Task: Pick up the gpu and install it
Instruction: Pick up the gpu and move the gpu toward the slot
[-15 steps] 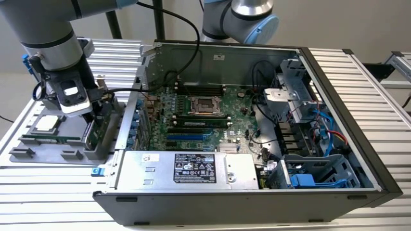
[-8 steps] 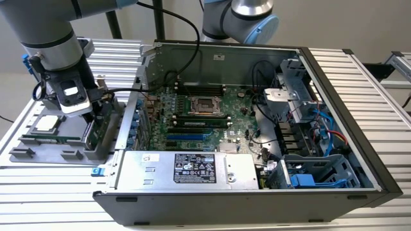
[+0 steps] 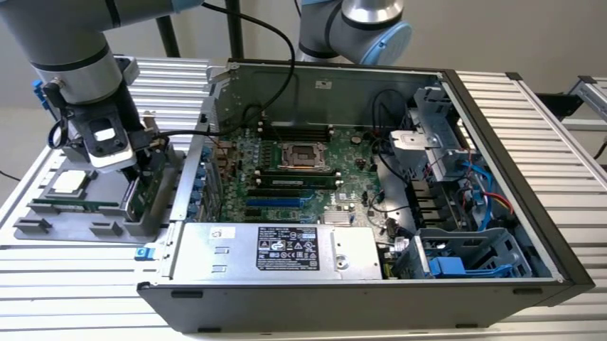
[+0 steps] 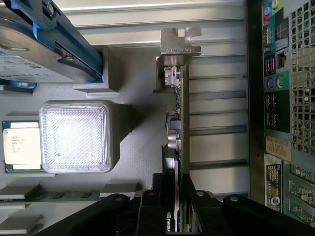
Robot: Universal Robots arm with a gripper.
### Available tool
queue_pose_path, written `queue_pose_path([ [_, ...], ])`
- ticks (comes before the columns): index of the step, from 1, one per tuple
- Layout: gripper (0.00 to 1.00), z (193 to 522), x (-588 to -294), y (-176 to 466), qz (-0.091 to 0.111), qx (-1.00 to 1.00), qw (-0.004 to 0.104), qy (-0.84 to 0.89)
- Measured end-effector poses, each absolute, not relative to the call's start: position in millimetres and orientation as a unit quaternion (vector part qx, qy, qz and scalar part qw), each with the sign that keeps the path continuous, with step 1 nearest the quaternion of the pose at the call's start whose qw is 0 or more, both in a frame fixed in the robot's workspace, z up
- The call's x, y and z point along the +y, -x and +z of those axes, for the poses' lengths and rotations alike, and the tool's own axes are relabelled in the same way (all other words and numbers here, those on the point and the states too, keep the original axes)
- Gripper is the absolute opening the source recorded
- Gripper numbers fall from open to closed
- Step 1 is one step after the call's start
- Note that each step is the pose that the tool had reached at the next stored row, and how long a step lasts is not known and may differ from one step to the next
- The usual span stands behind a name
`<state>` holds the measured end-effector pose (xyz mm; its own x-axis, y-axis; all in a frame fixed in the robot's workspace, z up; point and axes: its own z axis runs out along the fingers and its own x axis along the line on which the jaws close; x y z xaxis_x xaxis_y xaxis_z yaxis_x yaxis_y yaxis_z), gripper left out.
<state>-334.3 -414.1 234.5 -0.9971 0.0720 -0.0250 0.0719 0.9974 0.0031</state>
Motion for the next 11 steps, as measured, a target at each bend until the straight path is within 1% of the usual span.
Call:
queue_pose_path([
  [11, 0.00, 246, -414, 334, 0.001, 0.999, 0.013, -0.036],
])
